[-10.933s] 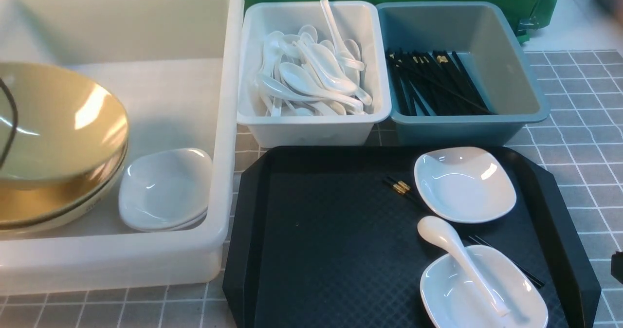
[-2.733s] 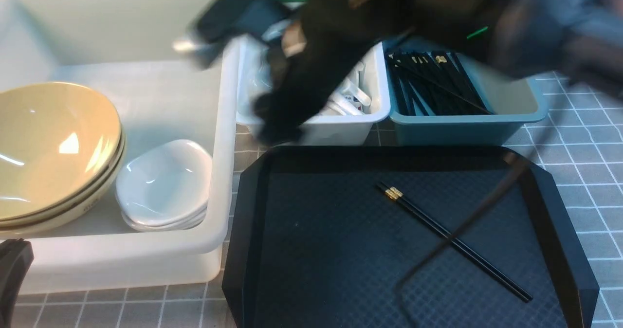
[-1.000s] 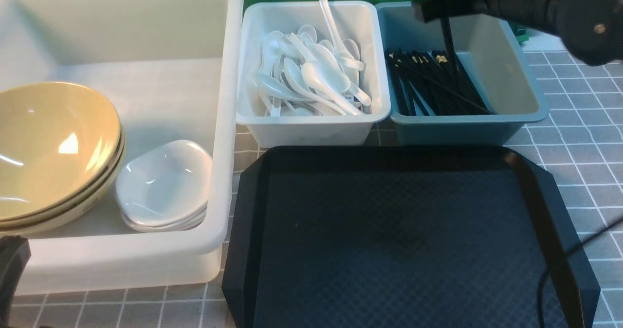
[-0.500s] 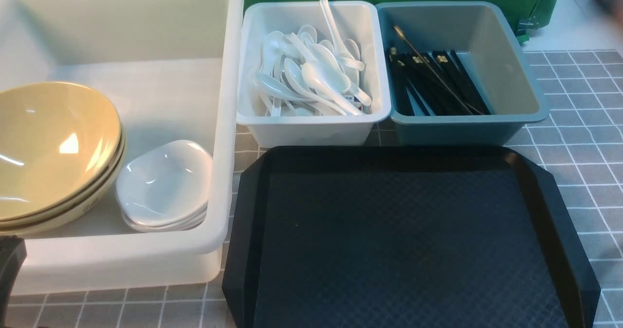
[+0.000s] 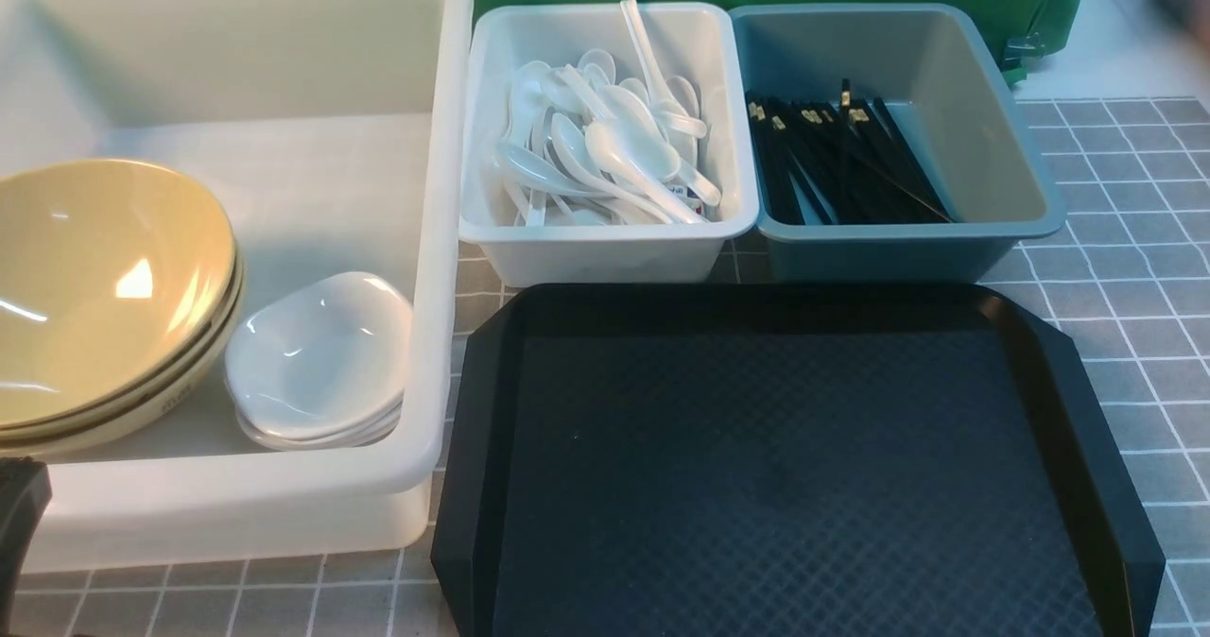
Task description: On grey table put chopsticks spoon bowls plates into blue grey white boxes.
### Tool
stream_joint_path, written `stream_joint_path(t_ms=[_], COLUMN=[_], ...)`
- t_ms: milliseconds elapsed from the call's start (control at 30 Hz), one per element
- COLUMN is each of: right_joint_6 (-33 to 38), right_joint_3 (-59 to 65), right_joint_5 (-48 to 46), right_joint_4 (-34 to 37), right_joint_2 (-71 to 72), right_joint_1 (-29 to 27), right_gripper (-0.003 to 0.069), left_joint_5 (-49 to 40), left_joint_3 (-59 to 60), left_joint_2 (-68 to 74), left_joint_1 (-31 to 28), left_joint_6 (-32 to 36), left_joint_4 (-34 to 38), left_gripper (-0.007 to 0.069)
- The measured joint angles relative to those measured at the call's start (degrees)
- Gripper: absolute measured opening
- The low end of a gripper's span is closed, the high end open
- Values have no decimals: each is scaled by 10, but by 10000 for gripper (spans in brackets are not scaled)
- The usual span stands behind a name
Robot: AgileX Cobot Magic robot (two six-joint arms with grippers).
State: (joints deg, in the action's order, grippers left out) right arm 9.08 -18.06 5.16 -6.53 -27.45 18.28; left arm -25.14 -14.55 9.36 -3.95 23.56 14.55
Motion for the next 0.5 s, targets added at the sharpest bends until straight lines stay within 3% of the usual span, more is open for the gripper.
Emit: stream_joint_path(t_ms=[267,500], right_joint_6=[-14,-32], right_joint_3=[184,196], right_joint_5=[15,-46], right_joint_4=[-1,-1], right_joint_2=[173,230], right_joint_1=[0,0], right_gripper=[34,34], left_joint_5=[0,0], left_joint_3=[0,0], left_joint_2=[0,0], left_joint_1=[0,0], left_joint_6=[0,0], left_joint_4=[0,0], left_gripper=[-11,-11])
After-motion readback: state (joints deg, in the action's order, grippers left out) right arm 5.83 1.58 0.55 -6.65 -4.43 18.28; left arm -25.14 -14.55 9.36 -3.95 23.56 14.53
